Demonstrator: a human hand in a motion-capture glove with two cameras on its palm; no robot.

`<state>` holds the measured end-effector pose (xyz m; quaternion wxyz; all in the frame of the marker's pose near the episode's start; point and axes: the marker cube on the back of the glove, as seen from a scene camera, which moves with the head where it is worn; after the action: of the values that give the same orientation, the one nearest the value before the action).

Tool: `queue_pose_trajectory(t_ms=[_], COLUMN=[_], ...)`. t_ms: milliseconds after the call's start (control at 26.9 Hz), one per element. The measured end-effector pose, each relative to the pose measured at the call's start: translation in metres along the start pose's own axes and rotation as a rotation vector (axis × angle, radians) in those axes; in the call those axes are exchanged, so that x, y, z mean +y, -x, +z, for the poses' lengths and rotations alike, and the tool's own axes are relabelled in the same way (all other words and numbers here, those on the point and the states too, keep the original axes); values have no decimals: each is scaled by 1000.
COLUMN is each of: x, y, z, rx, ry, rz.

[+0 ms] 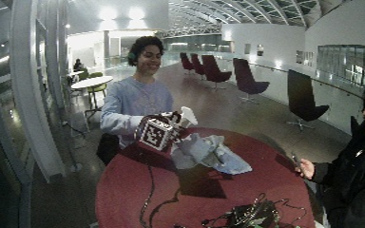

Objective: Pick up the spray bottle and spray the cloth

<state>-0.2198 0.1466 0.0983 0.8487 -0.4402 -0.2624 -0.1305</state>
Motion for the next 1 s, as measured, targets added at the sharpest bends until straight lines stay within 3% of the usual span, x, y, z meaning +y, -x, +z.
queue_pose_trajectory(t_ms=[371, 631, 817, 1003], x=[-1, -20, -77, -123], y=[18, 70, 96, 112], z=[14, 69, 138, 191], rx=[-49, -129, -33, -11], ry=[15, -6, -66, -118], rz=[-30, -355, -578, -695])
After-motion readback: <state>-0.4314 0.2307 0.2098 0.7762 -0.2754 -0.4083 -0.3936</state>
